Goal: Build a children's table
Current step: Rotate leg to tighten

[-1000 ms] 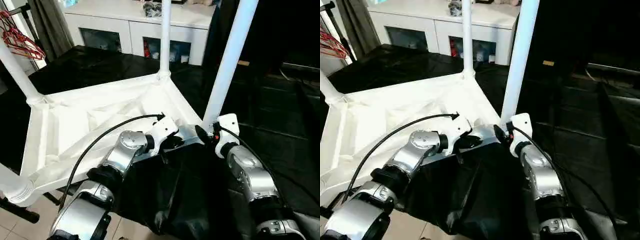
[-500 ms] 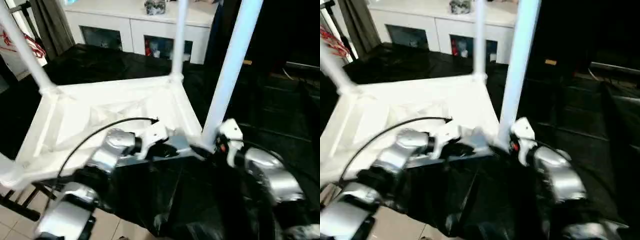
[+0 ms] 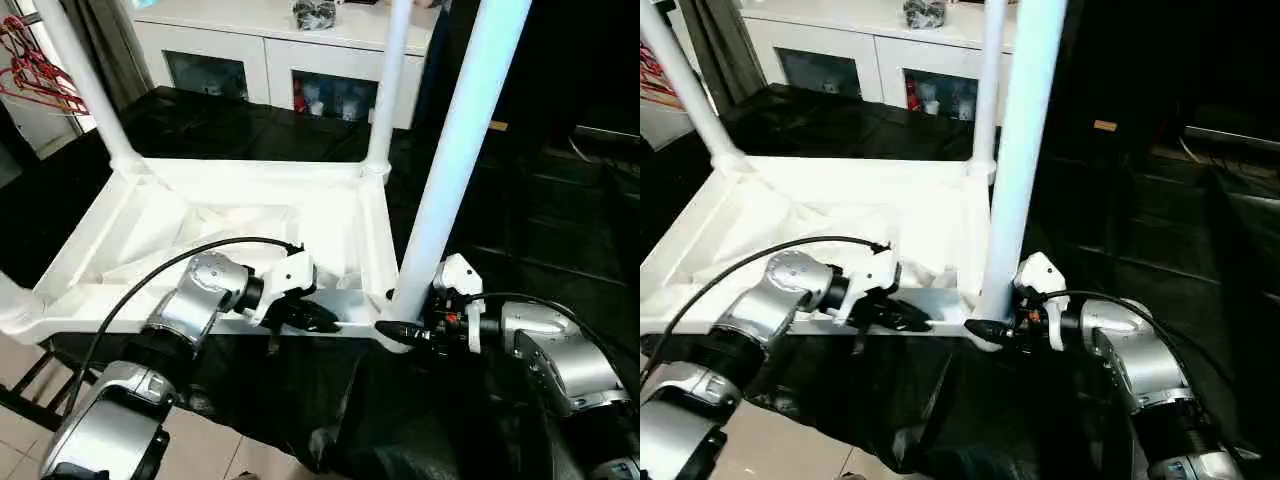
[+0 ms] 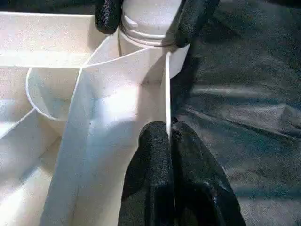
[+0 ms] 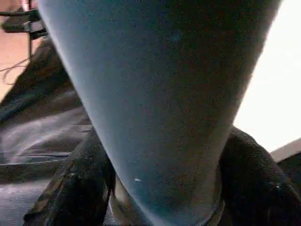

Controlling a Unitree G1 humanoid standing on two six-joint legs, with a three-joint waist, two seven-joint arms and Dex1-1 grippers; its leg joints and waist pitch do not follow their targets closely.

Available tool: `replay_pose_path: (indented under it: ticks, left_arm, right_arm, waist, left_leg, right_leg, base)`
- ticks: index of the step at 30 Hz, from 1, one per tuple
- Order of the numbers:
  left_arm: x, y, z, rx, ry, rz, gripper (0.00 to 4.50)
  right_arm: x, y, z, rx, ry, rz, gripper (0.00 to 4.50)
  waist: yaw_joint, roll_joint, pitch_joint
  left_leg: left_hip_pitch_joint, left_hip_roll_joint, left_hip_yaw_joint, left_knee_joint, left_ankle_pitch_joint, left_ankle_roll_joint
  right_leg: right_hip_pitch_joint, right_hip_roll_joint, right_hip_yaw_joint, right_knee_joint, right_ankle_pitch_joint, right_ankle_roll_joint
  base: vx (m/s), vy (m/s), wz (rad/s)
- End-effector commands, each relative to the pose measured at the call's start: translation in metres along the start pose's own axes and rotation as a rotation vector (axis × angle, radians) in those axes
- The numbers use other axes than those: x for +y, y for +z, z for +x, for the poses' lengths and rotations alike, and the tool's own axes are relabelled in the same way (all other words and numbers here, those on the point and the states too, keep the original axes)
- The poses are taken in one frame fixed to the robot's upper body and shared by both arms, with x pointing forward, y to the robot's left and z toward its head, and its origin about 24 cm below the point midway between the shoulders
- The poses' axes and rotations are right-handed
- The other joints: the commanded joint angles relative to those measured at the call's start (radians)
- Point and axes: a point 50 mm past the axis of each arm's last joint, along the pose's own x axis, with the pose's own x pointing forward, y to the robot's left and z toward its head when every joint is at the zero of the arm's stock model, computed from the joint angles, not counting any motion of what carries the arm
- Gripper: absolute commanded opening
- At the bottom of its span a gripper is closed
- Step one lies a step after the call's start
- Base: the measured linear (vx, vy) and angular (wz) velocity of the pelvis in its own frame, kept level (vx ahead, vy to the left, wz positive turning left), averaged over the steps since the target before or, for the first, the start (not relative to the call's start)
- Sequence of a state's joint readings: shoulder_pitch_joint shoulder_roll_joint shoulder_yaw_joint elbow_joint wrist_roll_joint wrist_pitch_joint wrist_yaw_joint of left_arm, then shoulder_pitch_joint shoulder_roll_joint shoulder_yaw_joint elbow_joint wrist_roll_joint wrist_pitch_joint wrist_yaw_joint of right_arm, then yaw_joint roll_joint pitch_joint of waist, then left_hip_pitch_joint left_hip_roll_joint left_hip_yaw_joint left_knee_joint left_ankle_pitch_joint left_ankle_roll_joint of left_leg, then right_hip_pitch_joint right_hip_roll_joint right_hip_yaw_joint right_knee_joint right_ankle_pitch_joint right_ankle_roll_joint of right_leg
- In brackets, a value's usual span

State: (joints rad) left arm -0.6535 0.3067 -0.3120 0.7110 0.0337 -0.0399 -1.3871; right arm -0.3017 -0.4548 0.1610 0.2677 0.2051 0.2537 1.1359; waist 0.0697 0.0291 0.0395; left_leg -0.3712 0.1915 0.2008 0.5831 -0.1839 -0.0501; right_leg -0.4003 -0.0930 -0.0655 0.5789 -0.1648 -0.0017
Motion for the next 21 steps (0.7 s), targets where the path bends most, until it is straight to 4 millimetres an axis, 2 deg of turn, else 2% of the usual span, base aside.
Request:
replay_pose_path:
  ticks: [1,3,5,6,7,8,10,11,13,15,16,17,18,19,21]
  left_arm:
    - [-0.001,0.01,0.006,-0.028,-0.019,0.043,0.0]
    - [0.0,0.01,0.008,-0.031,0.006,0.043,0.0]
    - [0.004,0.012,0.011,-0.049,0.076,0.038,0.0]
    - [0.009,0.014,0.015,-0.06,0.145,0.03,0.0]
    - [0.011,0.015,0.017,-0.062,0.173,0.026,0.0]
    - [0.013,0.016,0.019,-0.066,0.201,0.023,0.0]
    - [0.017,0.019,0.023,-0.071,0.255,0.008,0.0]
    - [0.021,0.022,0.028,-0.077,0.32,-0.01,0.0]
    - [0.023,0.024,0.03,-0.079,0.347,-0.017,0.0]
    - [0.028,0.029,0.039,-0.086,0.452,-0.051,0.0]
    - [0.029,0.03,0.042,-0.088,0.469,-0.057,0.0]
    - [0.03,0.031,0.044,-0.088,0.493,-0.064,0.0]
    - [0.03,0.031,0.044,-0.088,0.493,-0.064,0.0]
    - [0.031,0.032,0.049,-0.087,0.513,-0.074,0.0]
    - [0.03,0.033,0.051,-0.087,0.512,-0.071,0.0]
  right_arm:
    - [0.013,-0.003,0.011,0.004,0.096,0.01,2.71]
    - [0.014,-0.004,0.014,-0.005,0.084,0.014,2.66]
    - [0.012,-0.004,0.02,-0.033,0.011,0.015,2.62]
    - [0.006,-0.004,0.026,-0.055,-0.084,0.022,2.61]
    - [0.004,-0.004,0.028,-0.061,-0.125,0.025,2.61]
    - [0.0,-0.005,0.031,-0.067,-0.184,0.039,2.61]
    - [-0.005,-0.006,0.038,-0.082,-0.278,0.064,2.61]
    - [-0.009,-0.007,0.046,-0.099,-0.375,0.105,2.61]
    - [-0.01,-0.007,0.049,-0.105,-0.407,0.123,2.61]
    - [-0.013,-0.002,0.066,-0.147,-0.519,0.182,2.61]
    - [-0.014,0.0,0.072,-0.145,-0.551,0.182,2.61]
    - [-0.015,0.002,0.079,-0.138,-0.591,0.177,2.61]
    - [-0.015,0.002,0.079,-0.138,-0.591,0.177,2.61]
    - [-0.015,0.008,0.092,-0.136,-0.628,0.177,2.61]
    - [-0.014,0.014,0.1,-0.145,-0.617,0.16,2.61]
  waist:
    - [0.004,-0.012,-0.058]
    - [0.005,-0.009,-0.057]
    - [0.004,-0.01,-0.055]
    - [0.003,-0.01,-0.054]
    - [-0.002,-0.01,-0.052]
    - [-0.007,-0.011,-0.05]
    - [-0.016,-0.011,-0.049]
    - [-0.022,-0.011,-0.05]
    - [-0.024,-0.01,-0.049]
    - [-0.033,-0.009,-0.045]
    - [-0.037,-0.011,-0.046]
    - [-0.038,-0.001,-0.047]
    - [-0.041,-0.004,-0.047]
    - [-0.042,-0.004,-0.049]
    - [-0.046,-0.003,-0.051]
  left_leg:
    - [0.015,0.046,-0.016,-0.069,-0.22,0.064]
    - [0.015,0.047,-0.017,-0.07,-0.222,0.061]
    - [0.016,0.045,-0.018,-0.072,-0.245,0.047]
    - [0.016,0.044,-0.018,-0.072,-0.254,0.041]
    - [0.02,0.042,-0.019,-0.074,-0.285,0.025]
    - [0.02,0.039,-0.023,-0.076,-0.304,0.013]
    - [0.022,0.039,-0.024,-0.078,-0.327,0.002]
    - [0.019,0.038,-0.027,-0.079,-0.327,-0.004]
    - [0.022,0.036,-0.029,-0.079,-0.338,-0.006]
    - [0.025,0.036,-0.028,-0.079,-0.367,-0.008]
    - [0.023,0.034,-0.031,-0.08,-0.374,-0.009]
    - [0.024,0.034,-0.031,-0.079,-0.372,-0.012]
    - [0.024,0.033,-0.03,-0.08,-0.374,-0.012]
    - [0.021,0.033,-0.031,-0.08,-0.367,-0.01]
    - [0.017,0.032,-0.031,-0.081,-0.354,-0.005]
  right_leg:
    - [0.044,-0.056,0.038,-0.058,-0.222,-0.245]
    - [0.044,-0.057,0.038,-0.057,-0.226,-0.244]
    - [0.041,-0.057,0.038,-0.062,-0.263,-0.235]
    - [0.041,-0.058,0.038,-0.064,-0.282,-0.229]
    - [0.035,-0.06,0.038,-0.072,-0.338,-0.216]
    - [0.038,-0.06,0.037,-0.078,-0.39,-0.197]
    - [0.032,-0.058,0.037,-0.082,-0.424,-0.181]
    - [0.035,-0.059,0.036,-0.081,-0.434,-0.173]
    - [0.032,-0.058,0.034,-0.087,-0.455,-0.164]
    - [0.024,-0.058,0.035,-0.092,-0.482,-0.16]
    - [0.028,-0.057,0.031,-0.094,-0.504,-0.147]
    - [0.024,-0.058,0.033,-0.095,-0.498,-0.145]
    - [0.023,-0.056,0.033,-0.096,-0.491,-0.146]
    - [0.026,-0.057,0.033,-0.093,-0.472,-0.15]
    - [0.031,-0.056,0.033,-0.089,-0.442,-0.155]
  base:
    - [0.0,0.0,0.0]
    - [0.0,0.0,0.0]
    - [0.0,0.0,0.0]
    - [0.0,0.0,0.0]
    - [0.0,0.0,0.0]
    - [0.0,0.0,0.0]
    - [0.0,0.0,0.0]
    - [0.0,0.0,0.0]
    - [0.0,0.0,0.0]
    - [0.0,0.0,0.0]
    - [0.0,0.0,0.0]
    - [0.0,0.0,0.0]
    - [0.0,0.0,0.0]
    - [0.0,0.0,0.0]
    - [0.0,0.0,0.0]
